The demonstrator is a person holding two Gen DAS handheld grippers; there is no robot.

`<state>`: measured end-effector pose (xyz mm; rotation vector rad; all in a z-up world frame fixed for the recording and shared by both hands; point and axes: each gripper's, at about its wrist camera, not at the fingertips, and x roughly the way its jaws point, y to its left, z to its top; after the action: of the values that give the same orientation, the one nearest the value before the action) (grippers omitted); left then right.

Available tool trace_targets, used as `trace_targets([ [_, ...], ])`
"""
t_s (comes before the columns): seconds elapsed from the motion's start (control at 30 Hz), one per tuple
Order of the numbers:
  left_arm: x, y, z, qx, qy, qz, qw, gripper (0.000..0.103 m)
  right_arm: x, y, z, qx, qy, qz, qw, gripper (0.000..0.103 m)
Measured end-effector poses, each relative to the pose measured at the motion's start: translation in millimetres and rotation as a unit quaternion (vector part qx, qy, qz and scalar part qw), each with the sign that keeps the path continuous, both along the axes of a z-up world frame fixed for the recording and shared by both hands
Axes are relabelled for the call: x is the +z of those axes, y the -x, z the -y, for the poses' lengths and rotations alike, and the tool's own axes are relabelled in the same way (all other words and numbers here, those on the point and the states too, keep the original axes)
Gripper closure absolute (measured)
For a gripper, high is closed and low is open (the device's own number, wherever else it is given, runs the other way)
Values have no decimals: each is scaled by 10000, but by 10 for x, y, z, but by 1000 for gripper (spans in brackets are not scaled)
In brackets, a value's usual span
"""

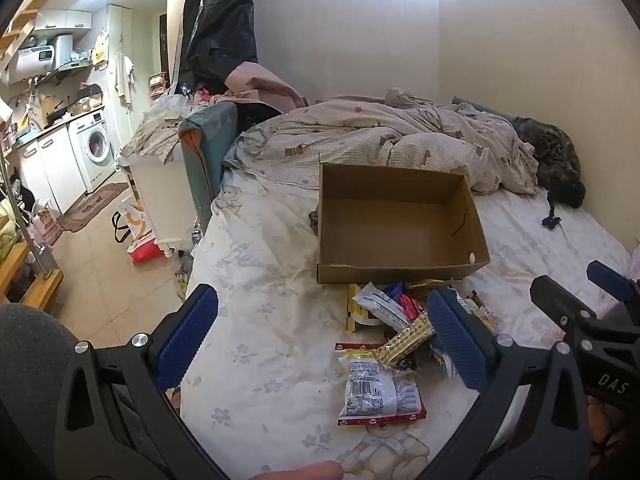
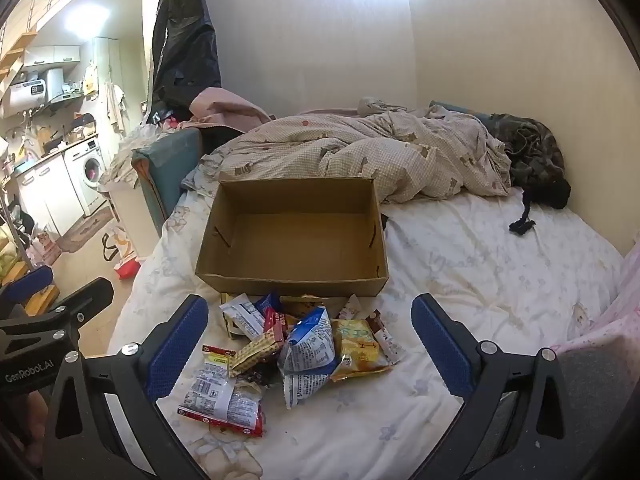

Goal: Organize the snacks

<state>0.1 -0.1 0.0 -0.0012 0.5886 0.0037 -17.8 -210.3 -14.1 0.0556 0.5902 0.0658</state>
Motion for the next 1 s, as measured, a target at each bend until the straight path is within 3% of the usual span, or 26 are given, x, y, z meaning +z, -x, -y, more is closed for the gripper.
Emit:
trace_targets([
  [1.0, 46, -15, 13, -23, 40, -19, 10000, 0, 9, 8, 49, -55, -77, 31, 10000, 0],
])
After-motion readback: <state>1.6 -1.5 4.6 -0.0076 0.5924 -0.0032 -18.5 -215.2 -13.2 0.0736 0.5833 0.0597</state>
